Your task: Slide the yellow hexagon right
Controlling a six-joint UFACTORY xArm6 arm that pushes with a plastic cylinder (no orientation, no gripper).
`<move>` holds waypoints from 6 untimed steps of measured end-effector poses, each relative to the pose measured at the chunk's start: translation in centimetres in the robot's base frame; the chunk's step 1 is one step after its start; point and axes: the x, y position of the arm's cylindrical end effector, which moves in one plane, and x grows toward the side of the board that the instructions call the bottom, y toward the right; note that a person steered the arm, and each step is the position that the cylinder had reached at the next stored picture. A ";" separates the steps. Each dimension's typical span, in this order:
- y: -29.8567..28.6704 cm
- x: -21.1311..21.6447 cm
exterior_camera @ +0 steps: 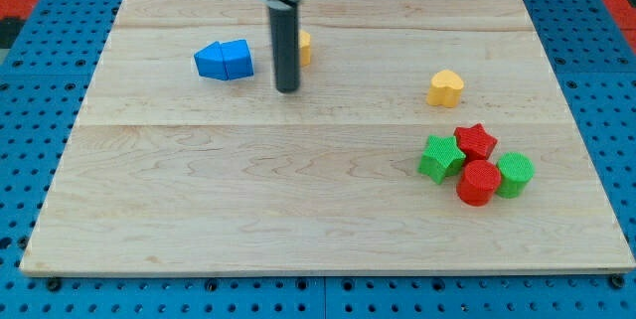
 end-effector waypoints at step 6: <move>14.7 -4.9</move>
